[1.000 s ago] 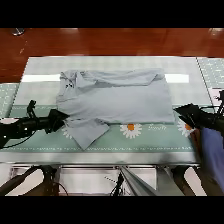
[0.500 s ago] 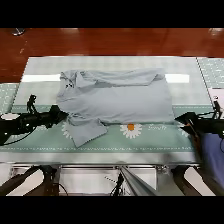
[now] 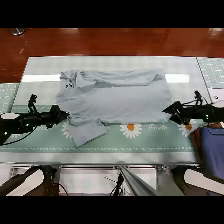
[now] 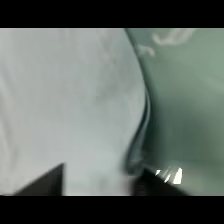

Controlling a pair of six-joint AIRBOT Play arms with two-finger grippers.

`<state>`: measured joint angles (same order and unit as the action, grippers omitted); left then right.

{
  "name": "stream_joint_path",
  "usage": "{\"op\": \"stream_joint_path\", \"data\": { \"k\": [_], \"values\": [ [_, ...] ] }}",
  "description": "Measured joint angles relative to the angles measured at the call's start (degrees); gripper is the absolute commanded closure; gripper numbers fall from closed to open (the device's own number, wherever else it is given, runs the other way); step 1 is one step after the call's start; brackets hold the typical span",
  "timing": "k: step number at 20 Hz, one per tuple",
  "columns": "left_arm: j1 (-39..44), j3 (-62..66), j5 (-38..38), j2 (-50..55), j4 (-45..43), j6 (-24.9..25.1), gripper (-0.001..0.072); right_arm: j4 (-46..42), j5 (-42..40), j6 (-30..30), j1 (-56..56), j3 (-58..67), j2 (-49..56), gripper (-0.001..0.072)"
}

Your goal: Fold the shirts.

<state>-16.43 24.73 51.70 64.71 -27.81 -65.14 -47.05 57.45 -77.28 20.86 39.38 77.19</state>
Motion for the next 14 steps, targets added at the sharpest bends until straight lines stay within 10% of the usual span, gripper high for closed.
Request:
{"op": "stream_joint_path", "data": {
  "k": [6, 14],
  "values": [
    [-0.2, 5.7, 2.3, -1.3, 1.3, 0.6, 0.0688, -0.7, 4.7, 0.8, -4.9, 16.4, 1.9, 0.0691],
    [-0.3, 45.2, 2.2, -12.0, 11.1, 6.3, 0.0688, -3.6, 14.8, -2.4, -5.8, 58.3, -12.2, 0.0691]
  ]
}}
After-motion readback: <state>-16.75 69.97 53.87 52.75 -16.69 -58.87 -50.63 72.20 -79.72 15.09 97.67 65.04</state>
